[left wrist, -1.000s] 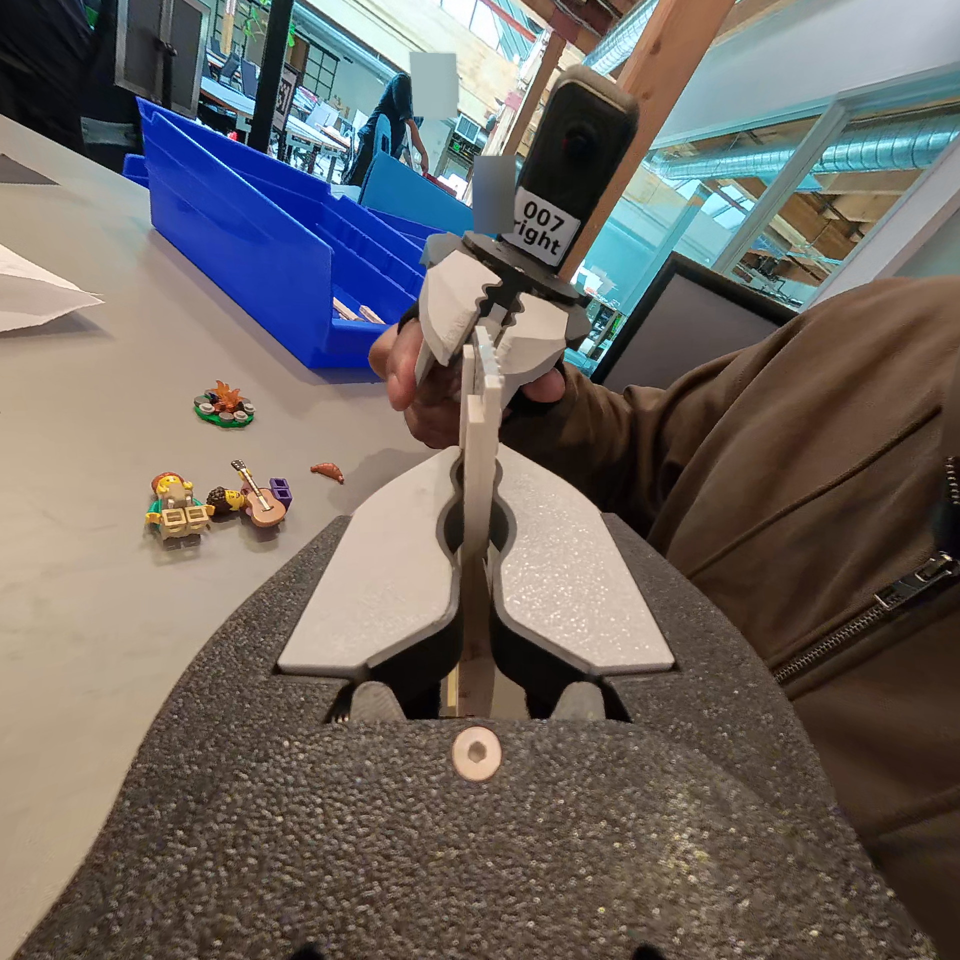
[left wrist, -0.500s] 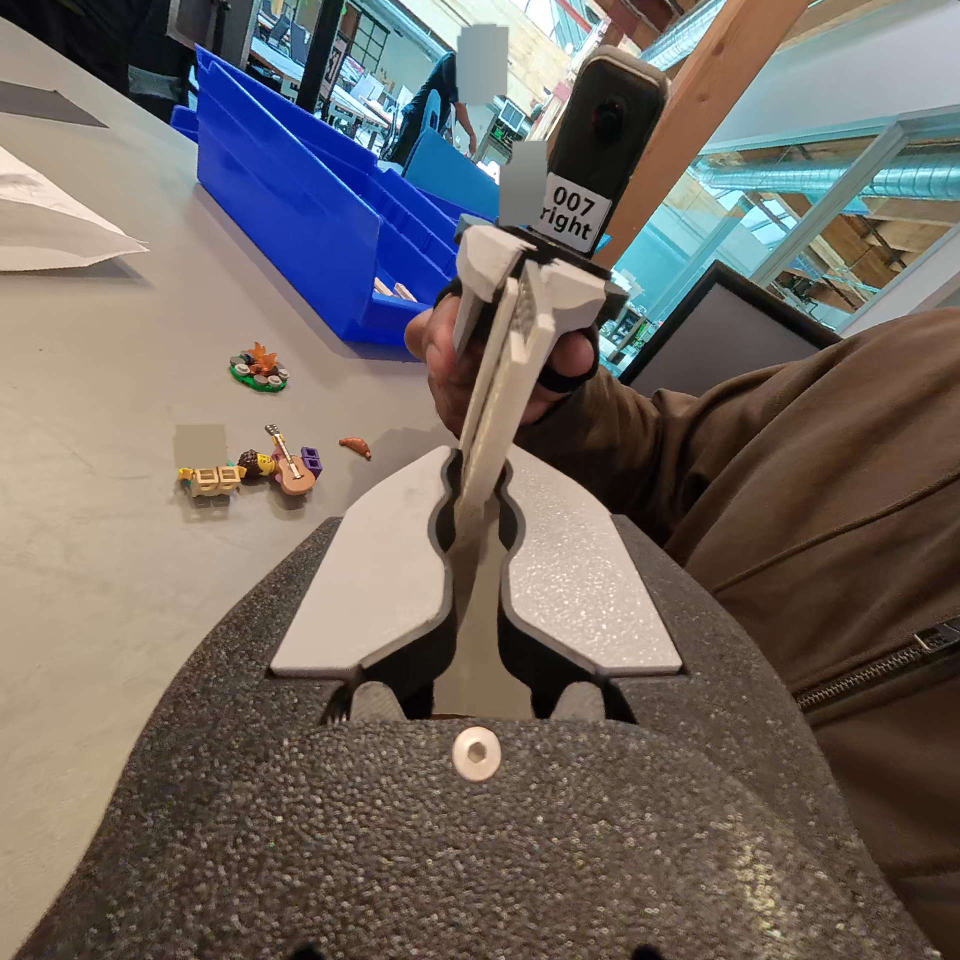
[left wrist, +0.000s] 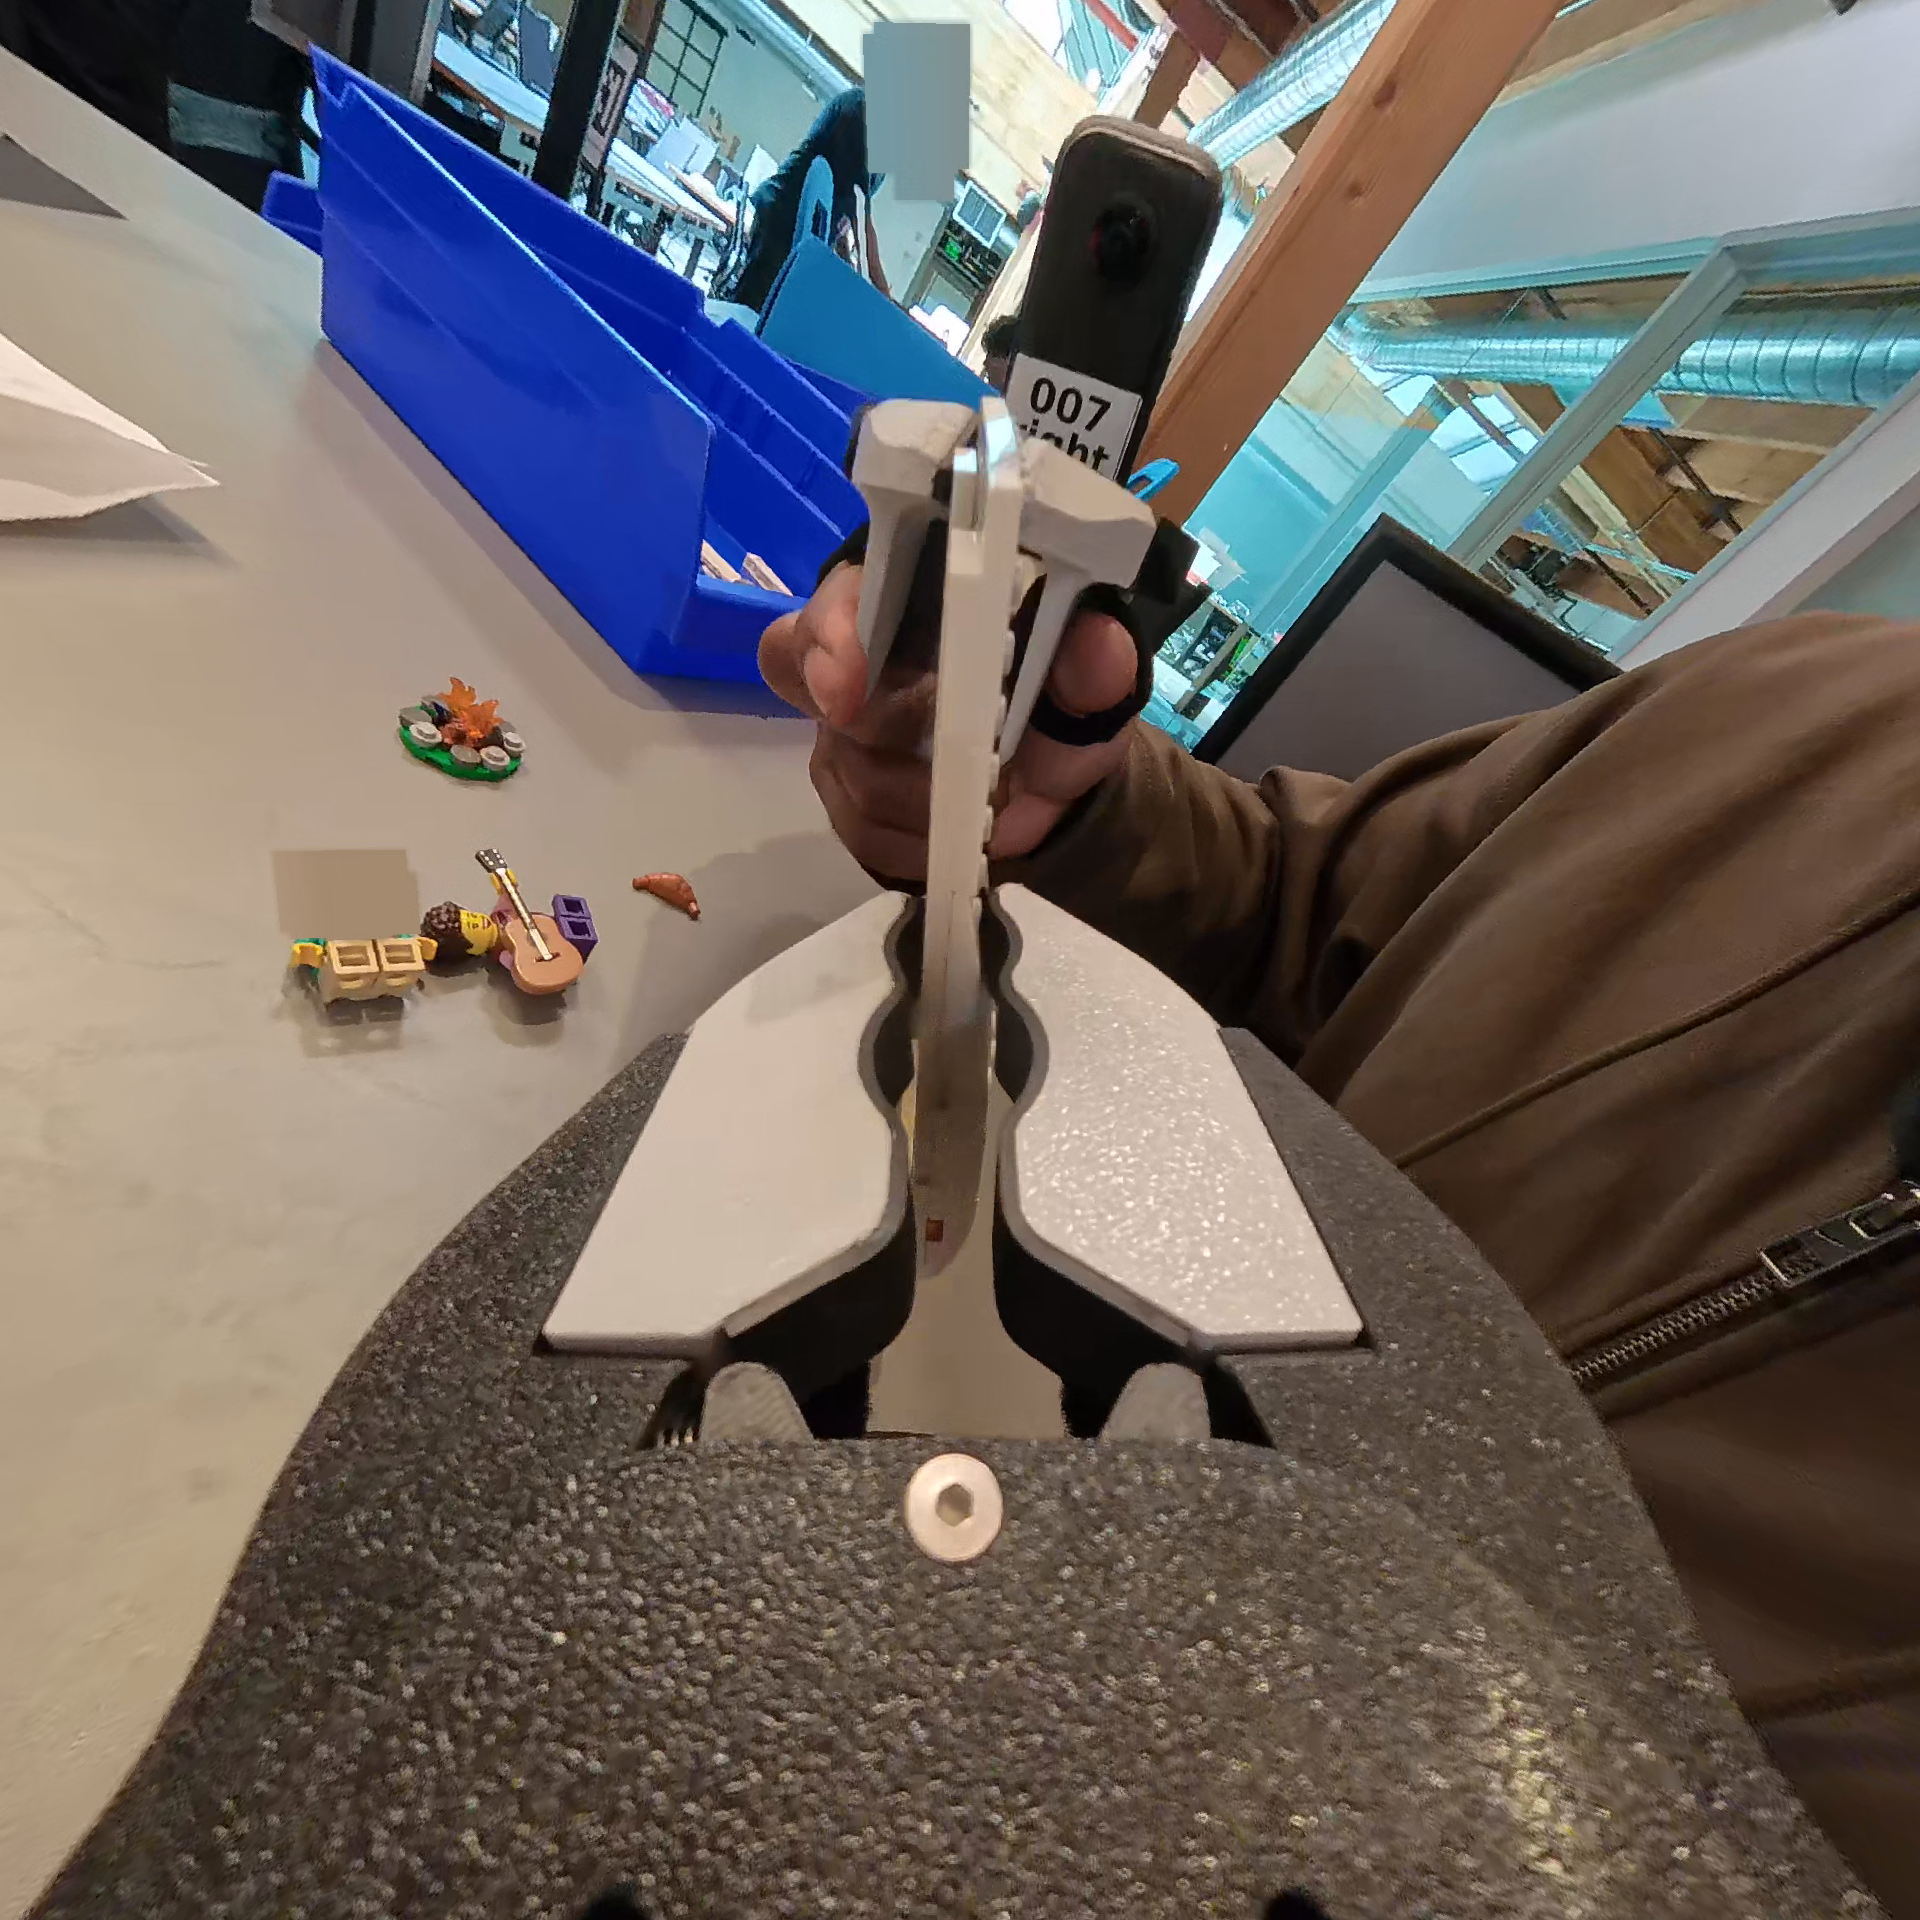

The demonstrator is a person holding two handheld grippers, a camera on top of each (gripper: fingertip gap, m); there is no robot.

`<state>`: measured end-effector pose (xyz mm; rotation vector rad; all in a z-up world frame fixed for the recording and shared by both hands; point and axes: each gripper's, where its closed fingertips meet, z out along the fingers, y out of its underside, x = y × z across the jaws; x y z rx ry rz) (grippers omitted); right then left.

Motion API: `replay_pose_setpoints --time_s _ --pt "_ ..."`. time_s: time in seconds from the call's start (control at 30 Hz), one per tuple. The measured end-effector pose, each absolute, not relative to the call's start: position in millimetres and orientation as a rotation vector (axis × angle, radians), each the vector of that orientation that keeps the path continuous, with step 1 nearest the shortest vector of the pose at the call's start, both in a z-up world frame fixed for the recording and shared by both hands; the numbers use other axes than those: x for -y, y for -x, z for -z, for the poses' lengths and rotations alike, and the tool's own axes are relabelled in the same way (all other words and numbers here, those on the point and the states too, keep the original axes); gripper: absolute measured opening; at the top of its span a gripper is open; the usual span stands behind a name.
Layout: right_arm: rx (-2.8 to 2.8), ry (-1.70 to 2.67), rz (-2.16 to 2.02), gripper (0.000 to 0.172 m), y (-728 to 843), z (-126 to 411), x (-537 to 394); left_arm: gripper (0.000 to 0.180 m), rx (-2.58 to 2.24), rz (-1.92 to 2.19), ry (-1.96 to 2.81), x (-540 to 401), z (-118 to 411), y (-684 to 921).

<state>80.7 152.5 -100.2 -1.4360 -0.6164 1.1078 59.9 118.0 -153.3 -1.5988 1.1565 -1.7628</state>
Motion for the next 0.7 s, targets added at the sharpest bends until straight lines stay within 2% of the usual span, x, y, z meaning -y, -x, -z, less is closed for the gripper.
replay_pose_setpoints --time_s 0.23,0.47,0.7 --pt "0.662 1.507 -0.967 0.008 -88 110 -161 0.01 -1.139 1.604 1.646 -131 154 -56" --pt "0.901 1.387 -0.374 0.024 -104 90 -162 0.01 -1.121 1.42 1.735 -141 157 -54" --pt "1.238 1.242 0.072 0.03 -56 82 -152 0.01 -1.242 1.02 1.675 -145 152 -49"
